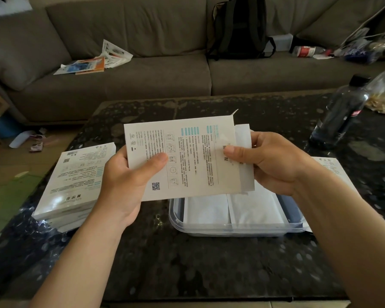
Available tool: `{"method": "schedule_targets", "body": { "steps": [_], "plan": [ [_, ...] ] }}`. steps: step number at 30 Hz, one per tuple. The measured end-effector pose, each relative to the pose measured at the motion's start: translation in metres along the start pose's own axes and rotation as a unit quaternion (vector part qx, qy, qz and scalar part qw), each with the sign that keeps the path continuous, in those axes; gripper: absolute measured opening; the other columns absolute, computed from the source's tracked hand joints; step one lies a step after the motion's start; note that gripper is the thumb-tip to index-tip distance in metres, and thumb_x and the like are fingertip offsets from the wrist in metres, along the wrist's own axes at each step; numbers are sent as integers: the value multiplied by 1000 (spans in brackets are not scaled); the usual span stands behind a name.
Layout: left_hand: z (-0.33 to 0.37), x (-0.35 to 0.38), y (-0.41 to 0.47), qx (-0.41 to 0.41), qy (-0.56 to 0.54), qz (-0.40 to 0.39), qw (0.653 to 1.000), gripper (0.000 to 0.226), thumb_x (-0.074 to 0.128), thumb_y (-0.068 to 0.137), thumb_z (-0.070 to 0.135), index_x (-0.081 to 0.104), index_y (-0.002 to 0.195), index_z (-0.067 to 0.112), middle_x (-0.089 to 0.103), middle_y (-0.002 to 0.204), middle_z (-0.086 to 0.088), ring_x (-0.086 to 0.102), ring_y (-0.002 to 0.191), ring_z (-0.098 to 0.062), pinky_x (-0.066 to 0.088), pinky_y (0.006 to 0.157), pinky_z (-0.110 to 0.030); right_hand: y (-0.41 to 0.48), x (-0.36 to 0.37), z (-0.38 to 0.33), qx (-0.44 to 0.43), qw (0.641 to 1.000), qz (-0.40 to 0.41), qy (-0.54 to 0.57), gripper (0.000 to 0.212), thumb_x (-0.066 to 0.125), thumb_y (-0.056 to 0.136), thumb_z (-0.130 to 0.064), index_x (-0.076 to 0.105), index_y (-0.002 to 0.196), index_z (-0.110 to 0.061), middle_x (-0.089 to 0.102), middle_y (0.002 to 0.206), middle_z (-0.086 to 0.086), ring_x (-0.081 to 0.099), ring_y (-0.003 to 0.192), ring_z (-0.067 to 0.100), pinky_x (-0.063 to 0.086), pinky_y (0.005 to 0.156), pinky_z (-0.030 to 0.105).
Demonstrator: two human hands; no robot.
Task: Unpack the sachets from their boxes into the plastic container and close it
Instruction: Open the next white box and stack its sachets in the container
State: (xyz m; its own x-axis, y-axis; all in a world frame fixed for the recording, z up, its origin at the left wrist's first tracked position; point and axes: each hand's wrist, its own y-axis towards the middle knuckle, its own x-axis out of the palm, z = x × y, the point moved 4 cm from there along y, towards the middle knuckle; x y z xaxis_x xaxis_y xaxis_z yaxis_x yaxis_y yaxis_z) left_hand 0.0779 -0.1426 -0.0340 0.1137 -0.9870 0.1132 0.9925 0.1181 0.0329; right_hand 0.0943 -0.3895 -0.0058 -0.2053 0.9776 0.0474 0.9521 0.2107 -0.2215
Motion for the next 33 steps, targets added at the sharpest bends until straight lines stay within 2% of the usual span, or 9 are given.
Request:
{"method": "schedule_targets", "body": {
  "steps": [7,12,16,19,21,24,27,29,33],
  "plan": [
    [5,-23,7,-15,-9,83,996,28,78,88,11,74,114,22,81,111,4,78,101,-17,62,84,-46,-5,-34,-10,-11,997,78,22,24,64,92,-11,69,114,-18,78,103,-1,75,93,22,63,73,45],
    [2,-28,11,-15,-5,127,992,26,79,90,12,75,110,26,81,109,9,78,100,-14,63,84,-44,-8,-49,-17,-37,977,210,-24,18,72,90,-17,68,108,-19,77,92,-6,76,77,17,61,57,33],
    [3,-30,10,-9,-17,152,988,24,79,92,14,75,110,28,81,107,12,78,98,-10,63,80,-39,-15,-52,-26,-65,960,271,-33,50,75,87,-12,55,130,-26,68,107,-3,73,88,21,63,59,34],
    [3,-31,10,-3,-30,178,984,23,80,91,16,74,109,30,80,105,14,78,98,-9,64,77,-36,-24,-50,-36,-97,961,255,-51,59,68,92,-8,51,137,-43,64,106,-4,75,87,20,63,60,34],
    [4,-31,9,0,-33,191,981,23,80,91,17,73,106,33,80,102,17,78,96,-6,64,75,-34,-29,-46,-43,-101,959,241,-109,24,62,97,-12,71,112,-28,67,104,-4,71,92,22,64,67,35],
    [5,-31,8,8,-33,202,979,23,80,92,17,73,108,33,80,100,19,77,94,-4,64,75,-33,-30,-41,-41,-63,970,203,-117,23,54,99,-10,75,89,-12,70,101,1,68,93,25,63,75,40],
    [5,-32,7,13,-35,219,975,26,81,91,17,72,113,29,80,102,17,78,94,-6,65,79,-37,-29,-34,-38,-31,994,78,-72,33,48,80,-6,77,95,-10,72,107,10,73,96,33,63,73,44],
    [5,-33,7,16,-40,224,974,27,81,91,17,72,114,28,80,104,16,78,95,-7,65,80,-38,-29,-32,-36,-28,995,10,-99,40,43,87,5,76,103,-11,76,106,6,74,98,28,63,72,43],
    [5,-32,6,18,-51,229,972,28,81,91,16,72,116,26,80,108,13,78,98,-8,65,81,-40,-27,-29,-36,-84,972,2,-220,21,59,93,-3,74,103,-13,78,96,0,76,89,21,64,71,37]
  ]
}}
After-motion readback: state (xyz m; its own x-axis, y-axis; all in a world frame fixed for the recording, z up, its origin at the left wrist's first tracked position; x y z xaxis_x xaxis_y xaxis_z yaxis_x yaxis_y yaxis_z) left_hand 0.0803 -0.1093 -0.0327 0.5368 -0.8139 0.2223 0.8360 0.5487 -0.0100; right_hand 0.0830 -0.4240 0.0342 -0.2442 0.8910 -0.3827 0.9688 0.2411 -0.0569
